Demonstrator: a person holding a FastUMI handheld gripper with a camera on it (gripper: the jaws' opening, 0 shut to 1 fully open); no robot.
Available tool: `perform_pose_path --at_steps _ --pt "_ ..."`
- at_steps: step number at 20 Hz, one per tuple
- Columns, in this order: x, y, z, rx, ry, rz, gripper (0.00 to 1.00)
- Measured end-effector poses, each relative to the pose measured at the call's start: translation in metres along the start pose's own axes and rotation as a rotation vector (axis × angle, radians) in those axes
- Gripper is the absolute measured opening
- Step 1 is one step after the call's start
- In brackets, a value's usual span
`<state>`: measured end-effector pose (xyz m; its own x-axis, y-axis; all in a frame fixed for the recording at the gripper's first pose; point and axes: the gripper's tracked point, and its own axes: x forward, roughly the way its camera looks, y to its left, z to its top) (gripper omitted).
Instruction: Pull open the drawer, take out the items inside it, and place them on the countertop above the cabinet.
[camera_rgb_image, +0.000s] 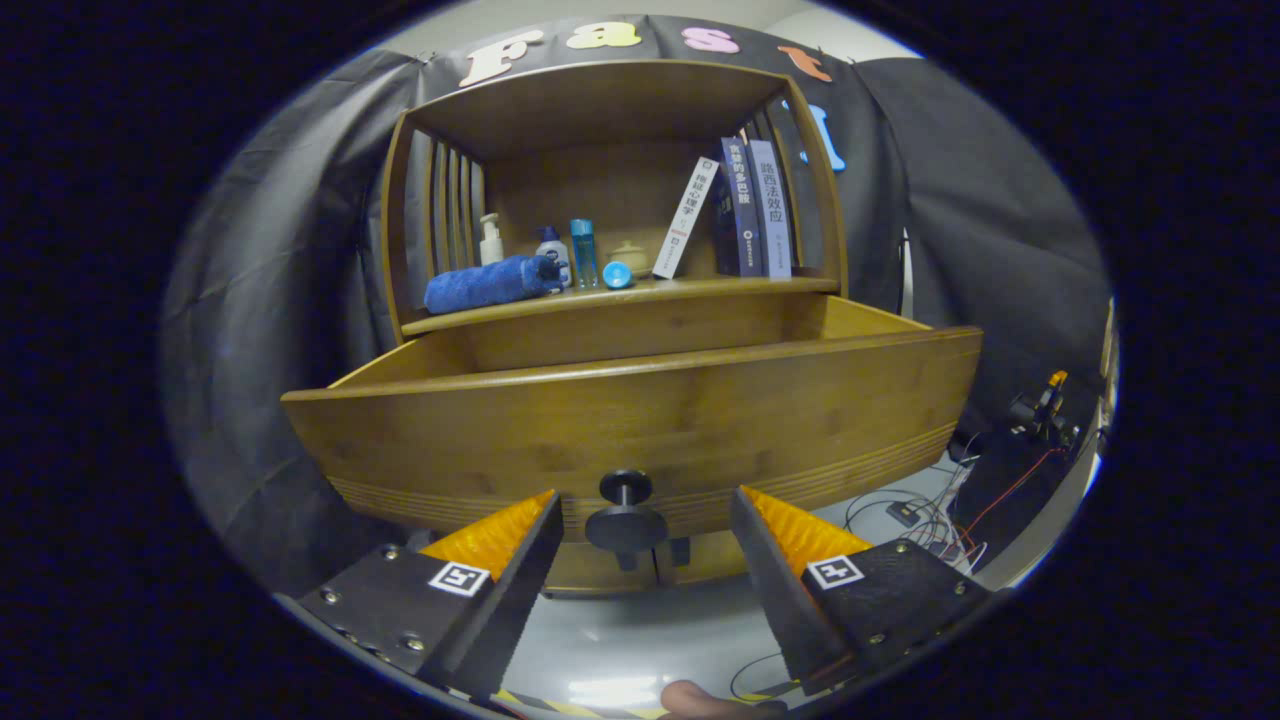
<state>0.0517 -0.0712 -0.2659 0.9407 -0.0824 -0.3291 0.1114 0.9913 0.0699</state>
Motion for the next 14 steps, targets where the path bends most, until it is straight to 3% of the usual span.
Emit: perform_pose_path --at_steps 10,14 --pt "0.031 -0.002 0.020 0.035 -0.015 -0.070 0.98" --pt "0.056 0.005 0.030 0.055 0.020 -0.011 0.98"
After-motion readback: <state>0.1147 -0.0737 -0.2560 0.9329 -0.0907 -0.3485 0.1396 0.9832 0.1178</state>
